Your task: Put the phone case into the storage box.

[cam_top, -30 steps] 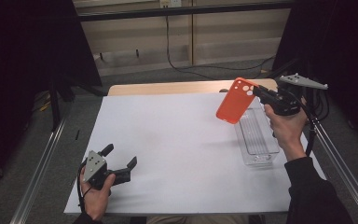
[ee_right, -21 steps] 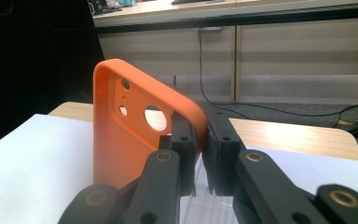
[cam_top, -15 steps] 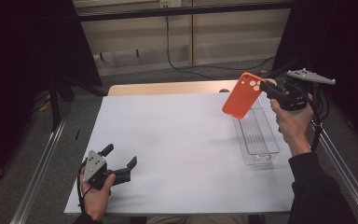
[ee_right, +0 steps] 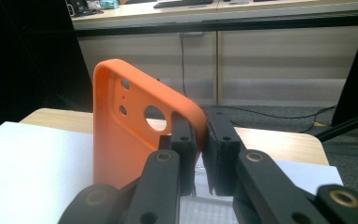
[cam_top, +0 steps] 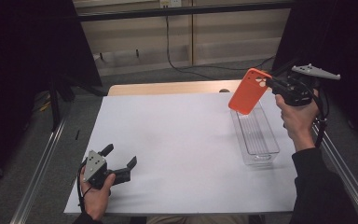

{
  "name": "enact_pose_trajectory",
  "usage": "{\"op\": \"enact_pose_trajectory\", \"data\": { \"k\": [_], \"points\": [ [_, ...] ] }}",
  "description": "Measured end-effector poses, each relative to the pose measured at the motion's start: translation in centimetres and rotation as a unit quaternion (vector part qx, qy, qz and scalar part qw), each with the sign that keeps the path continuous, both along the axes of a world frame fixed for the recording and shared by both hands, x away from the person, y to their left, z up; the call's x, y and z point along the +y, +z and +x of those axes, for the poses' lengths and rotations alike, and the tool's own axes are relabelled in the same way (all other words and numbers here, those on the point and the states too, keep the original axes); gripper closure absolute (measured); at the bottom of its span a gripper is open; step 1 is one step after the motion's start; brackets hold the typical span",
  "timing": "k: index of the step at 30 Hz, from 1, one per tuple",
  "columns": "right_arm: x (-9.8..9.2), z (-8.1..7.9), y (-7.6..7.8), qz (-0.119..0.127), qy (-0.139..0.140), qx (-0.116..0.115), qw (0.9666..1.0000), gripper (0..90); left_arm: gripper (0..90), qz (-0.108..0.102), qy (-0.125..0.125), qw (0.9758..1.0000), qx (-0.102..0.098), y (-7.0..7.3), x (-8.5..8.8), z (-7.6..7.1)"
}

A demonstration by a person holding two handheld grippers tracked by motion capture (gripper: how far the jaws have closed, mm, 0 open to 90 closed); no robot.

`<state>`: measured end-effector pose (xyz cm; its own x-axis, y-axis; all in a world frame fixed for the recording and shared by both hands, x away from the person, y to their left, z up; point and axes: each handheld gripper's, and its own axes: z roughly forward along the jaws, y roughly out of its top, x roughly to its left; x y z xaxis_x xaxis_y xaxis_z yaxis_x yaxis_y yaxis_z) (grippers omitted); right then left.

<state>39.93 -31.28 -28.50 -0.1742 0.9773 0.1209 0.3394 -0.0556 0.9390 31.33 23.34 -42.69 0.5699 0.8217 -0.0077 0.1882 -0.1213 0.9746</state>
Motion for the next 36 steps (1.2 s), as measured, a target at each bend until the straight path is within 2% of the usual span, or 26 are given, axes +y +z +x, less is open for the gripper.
{"op": "enact_pose_trajectory", "data": {
  "k": [5,12,24,36],
  "points": [
    [-0.1,0.3,0.2,-0.006,-0.005,-0.001,1.0000,82.5,2.6,0.008,-0.004,1.0000,0.001,0.0,0.0,0.1],
    [-0.4,0.9,0.0,-0.010,-0.012,0.002,0.9999,82.6,2.7,0.001,-0.002,1.0000,0.004,-0.1,-0.1,0.2],
    [-1.0,2.0,0.0,-0.022,-0.017,0.000,0.9996,82.5,2.7,0.005,-0.001,1.0000,0.002,-0.1,0.0,0.2],
    [-1.4,3.3,-1.2,-0.048,-0.034,0.007,0.9983,82.6,2.6,0.007,-0.003,1.0000,0.003,-0.1,0.0,0.2]
  ]
}}
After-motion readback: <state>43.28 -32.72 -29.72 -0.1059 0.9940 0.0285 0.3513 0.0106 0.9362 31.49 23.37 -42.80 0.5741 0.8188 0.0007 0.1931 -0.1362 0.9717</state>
